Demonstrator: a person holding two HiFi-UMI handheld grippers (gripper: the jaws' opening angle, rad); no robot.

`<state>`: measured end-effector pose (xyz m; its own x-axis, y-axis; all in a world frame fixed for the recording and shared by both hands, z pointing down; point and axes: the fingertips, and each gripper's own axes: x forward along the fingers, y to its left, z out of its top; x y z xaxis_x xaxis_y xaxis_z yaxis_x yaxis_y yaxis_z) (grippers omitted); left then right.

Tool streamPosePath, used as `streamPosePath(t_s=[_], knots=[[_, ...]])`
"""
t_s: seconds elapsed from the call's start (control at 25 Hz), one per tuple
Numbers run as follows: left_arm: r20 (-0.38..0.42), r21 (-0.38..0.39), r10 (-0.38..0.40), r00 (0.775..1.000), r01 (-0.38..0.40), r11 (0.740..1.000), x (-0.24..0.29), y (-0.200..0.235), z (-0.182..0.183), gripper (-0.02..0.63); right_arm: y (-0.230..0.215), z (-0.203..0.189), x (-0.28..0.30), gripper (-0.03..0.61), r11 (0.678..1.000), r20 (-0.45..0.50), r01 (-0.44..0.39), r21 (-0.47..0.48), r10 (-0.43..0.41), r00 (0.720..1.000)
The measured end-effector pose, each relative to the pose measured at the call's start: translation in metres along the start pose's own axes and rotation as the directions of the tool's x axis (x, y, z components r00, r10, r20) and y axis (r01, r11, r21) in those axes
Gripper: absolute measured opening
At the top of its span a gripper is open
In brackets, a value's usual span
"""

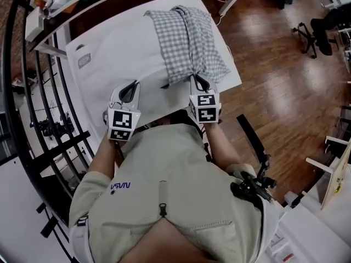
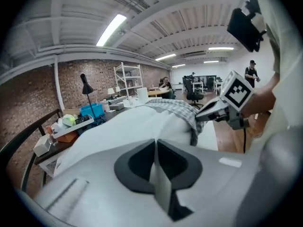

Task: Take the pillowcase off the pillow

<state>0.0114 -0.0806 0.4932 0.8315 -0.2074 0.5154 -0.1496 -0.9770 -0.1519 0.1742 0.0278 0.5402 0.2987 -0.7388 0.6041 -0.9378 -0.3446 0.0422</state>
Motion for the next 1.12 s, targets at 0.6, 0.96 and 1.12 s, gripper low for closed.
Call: streamPosePath(t_s=[0.6,0.96,1.12], knots=[[0.066,-0.200,0.033,0.997,-0.019,0.980,-0.026,0.041,0.008,0.018,-0.122,-0.009,0.008,0.009,0.951,-0.053,0.304,-0.055,-0.307,0.950],[0.001,-0.325,0.003,1.000,-0.002,0.946,-0.010,0.024,-0.032,0.018,-0.115,-0.056,0.026,0.009,0.973,-0.197,0.229,-0.017,-0.228,0.954],[-0.017,-0.298,-0.044,0.999,0.036,0.954,-0.006,0.004,-0.031,0.088,-0.107,-0.063,0.015,0.062,0.994,-0.303,0.111,-0.004,-0.107,0.947]])
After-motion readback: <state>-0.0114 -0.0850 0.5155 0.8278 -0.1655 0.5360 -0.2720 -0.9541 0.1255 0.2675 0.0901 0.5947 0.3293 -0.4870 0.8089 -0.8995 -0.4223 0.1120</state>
